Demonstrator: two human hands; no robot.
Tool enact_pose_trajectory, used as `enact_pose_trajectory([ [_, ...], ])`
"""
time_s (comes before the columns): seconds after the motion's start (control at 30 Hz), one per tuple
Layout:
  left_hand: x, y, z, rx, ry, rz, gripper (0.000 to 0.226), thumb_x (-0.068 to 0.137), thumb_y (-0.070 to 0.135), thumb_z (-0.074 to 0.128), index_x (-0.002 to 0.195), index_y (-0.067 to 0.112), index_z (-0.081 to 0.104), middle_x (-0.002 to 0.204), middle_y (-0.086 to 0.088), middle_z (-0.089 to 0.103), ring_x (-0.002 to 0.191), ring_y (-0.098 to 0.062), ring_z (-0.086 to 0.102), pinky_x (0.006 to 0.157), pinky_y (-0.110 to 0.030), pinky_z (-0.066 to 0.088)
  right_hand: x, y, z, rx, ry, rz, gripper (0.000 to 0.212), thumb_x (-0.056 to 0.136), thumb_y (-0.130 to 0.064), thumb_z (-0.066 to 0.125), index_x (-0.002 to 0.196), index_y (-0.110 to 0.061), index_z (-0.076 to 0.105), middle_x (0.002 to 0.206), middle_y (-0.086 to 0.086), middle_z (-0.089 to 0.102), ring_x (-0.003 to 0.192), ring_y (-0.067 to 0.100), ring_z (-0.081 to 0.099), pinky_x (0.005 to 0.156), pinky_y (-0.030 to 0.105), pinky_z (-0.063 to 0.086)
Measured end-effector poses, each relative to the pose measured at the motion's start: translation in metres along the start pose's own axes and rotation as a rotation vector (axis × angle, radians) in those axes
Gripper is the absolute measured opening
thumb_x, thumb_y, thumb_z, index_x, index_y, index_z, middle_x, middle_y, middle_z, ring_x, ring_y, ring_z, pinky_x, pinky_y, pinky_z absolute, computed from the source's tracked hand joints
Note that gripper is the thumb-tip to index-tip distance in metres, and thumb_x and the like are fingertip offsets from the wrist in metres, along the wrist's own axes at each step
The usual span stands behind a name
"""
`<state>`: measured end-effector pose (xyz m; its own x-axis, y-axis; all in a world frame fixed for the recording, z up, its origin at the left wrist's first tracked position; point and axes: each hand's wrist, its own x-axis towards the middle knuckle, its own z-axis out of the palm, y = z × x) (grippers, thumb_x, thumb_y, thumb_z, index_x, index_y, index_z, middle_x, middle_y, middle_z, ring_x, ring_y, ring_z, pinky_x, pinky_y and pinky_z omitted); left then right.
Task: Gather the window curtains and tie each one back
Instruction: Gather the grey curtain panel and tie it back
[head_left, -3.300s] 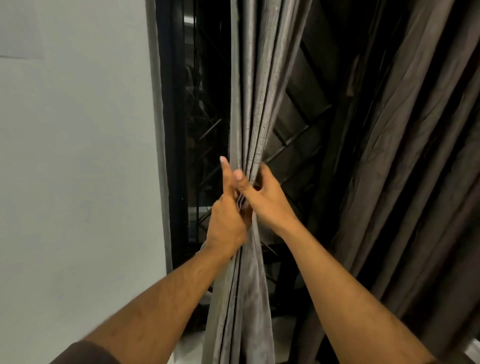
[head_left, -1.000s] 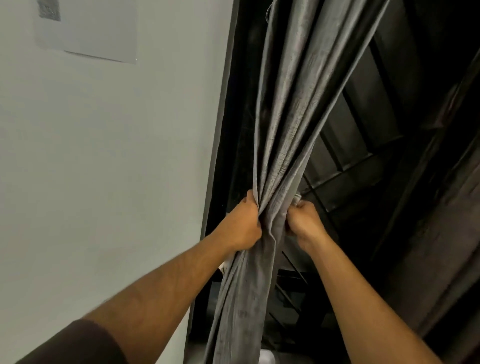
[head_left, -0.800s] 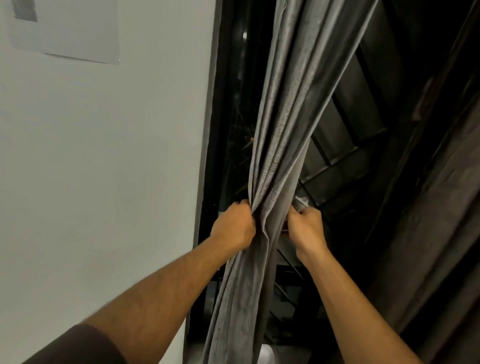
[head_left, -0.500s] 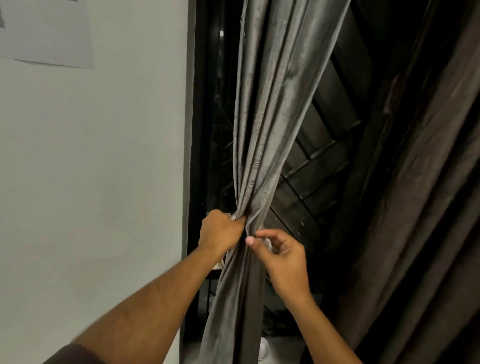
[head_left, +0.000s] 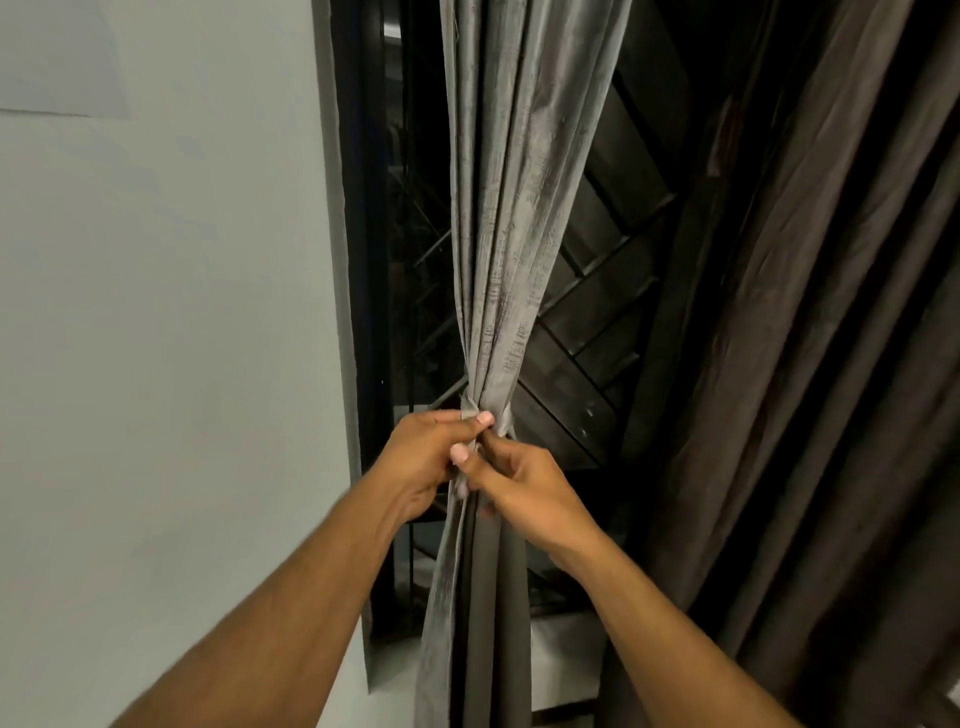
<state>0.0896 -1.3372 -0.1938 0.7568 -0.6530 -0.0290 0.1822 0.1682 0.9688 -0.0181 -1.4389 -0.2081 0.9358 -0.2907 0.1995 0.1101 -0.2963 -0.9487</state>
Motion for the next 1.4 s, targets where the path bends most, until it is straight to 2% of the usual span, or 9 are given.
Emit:
enact_pose_trajectory([
  [0.13, -0.001, 0.0, 0.007, 0.071, -0.051, -0.036, 0.029, 0.094, 0.037, 0.069, 0.105, 0.012, 0.08, 0.098, -0.012, 0.078, 0.071, -0.012, 0.07, 0.072, -0.033, 0.057, 0.006, 0.007, -0.003, -0.253, 0.15, -0.055, 0.017, 0.095, -0.03, 0.07, 0.11, -0.025, 0.077, 0.093, -0.003, 0.079, 0.089, 0.012, 0.076, 0.086, 0.047, 0.062],
  [0.33, -0.007, -0.001, 0.014, -0.002, -0.066, 0.001, 0.03, 0.096, 0.015, 0.051, 0.107, 0.006, 0.077, 0.109, -0.019, 0.074, 0.097, -0.023, 0.069, 0.08, -0.043, 0.061, 0.004, 0.0, -0.013, -0.345, 0.282, -0.001, 0.028, 0.102, -0.024, 0.056, 0.083, -0.018, 0.076, 0.072, 0.005, 0.073, 0.065, 0.024, 0.068, 0.065, 0.049, 0.056],
  [0.47, -0.005, -0.012, 0.014, 0.227, 0.037, 0.146, 0.01, 0.095, 0.008, 0.068, 0.098, 0.006, 0.076, 0.093, -0.01, 0.078, 0.088, -0.018, 0.076, 0.082, -0.039, 0.063, 0.007, -0.003, -0.02, -0.195, 0.299, 0.102, 0.028, 0.099, -0.023, 0.048, 0.088, -0.009, 0.07, 0.079, 0.013, 0.074, 0.074, 0.029, 0.07, 0.073, 0.056, 0.057],
  [0.57, -0.004, -0.016, 0.014, 0.282, 0.045, 0.221, 0.013, 0.085, 0.01, 0.08, 0.093, 0.001, 0.076, 0.086, -0.009, 0.078, 0.084, -0.021, 0.077, 0.073, -0.03, 0.062, 0.007, -0.005, -0.024, -0.083, 0.252, 0.164, 0.025, 0.105, -0.021, 0.041, 0.099, -0.01, 0.063, 0.098, 0.013, 0.074, 0.087, 0.027, 0.072, 0.072, 0.046, 0.061],
  [0.7, -0.002, -0.012, 0.009, 0.363, -0.017, 0.241, 0.018, 0.08, 0.012, 0.083, 0.094, 0.003, 0.077, 0.087, -0.008, 0.078, 0.086, -0.023, 0.077, 0.076, -0.037, 0.064, 0.007, -0.01, -0.029, 0.048, 0.186, 0.214, 0.022, 0.108, -0.016, 0.037, 0.098, -0.014, 0.056, 0.095, 0.003, 0.067, 0.084, 0.012, 0.066, 0.065, 0.027, 0.06],
  [0.97, 0.002, -0.002, 0.009, 0.643, -0.049, 0.272, 0.004, 0.086, 0.004, 0.078, 0.085, 0.007, 0.075, 0.079, -0.005, 0.075, 0.075, -0.02, 0.076, 0.07, -0.032, 0.063, 0.016, -0.002, -0.03, -0.003, 0.13, 0.237, 0.015, 0.108, -0.023, 0.04, 0.115, -0.021, 0.053, 0.11, 0.001, 0.072, 0.102, 0.019, 0.073, 0.086, 0.044, 0.063],
  [1.07, 0.008, 0.003, 0.009, 0.722, 0.019, 0.243, 0.009, 0.088, 0.001, 0.072, 0.087, 0.009, 0.068, 0.077, -0.01, 0.075, 0.071, -0.025, 0.076, 0.067, -0.043, 0.065, 0.017, 0.004, -0.031, -0.199, 0.209, 0.13, 0.011, 0.108, -0.025, 0.042, 0.117, -0.023, 0.047, 0.105, 0.002, 0.071, 0.093, 0.02, 0.073, 0.085, 0.049, 0.061],
  [1.27, 0.007, 0.01, 0.017, 0.852, 0.024, 0.143, 0.013, 0.101, 0.012, 0.049, 0.09, 0.013, 0.057, 0.069, -0.006, 0.064, 0.049, -0.014, 0.058, 0.052, -0.031, 0.055, 0.009, 0.007, -0.038, -0.33, 0.357, -0.038, 0.012, 0.1, -0.027, 0.063, 0.09, -0.024, 0.067, 0.073, -0.008, 0.072, 0.061, 0.001, 0.062, 0.06, 0.031, 0.051],
  [1.4, 0.006, 0.007, 0.022, 0.482, 0.078, -0.014, 0.024, 0.096, 0.015, 0.04, 0.076, 0.014, 0.053, 0.054, 0.001, 0.045, 0.043, -0.012, 0.038, 0.047, -0.031, 0.036, 0.008, 0.018, -0.026, -0.222, 0.247, -0.01, 0.011, 0.089, -0.02, 0.077, 0.079, -0.019, 0.079, 0.075, -0.005, 0.068, 0.07, 0.005, 0.062, 0.07, 0.03, 0.051],
])
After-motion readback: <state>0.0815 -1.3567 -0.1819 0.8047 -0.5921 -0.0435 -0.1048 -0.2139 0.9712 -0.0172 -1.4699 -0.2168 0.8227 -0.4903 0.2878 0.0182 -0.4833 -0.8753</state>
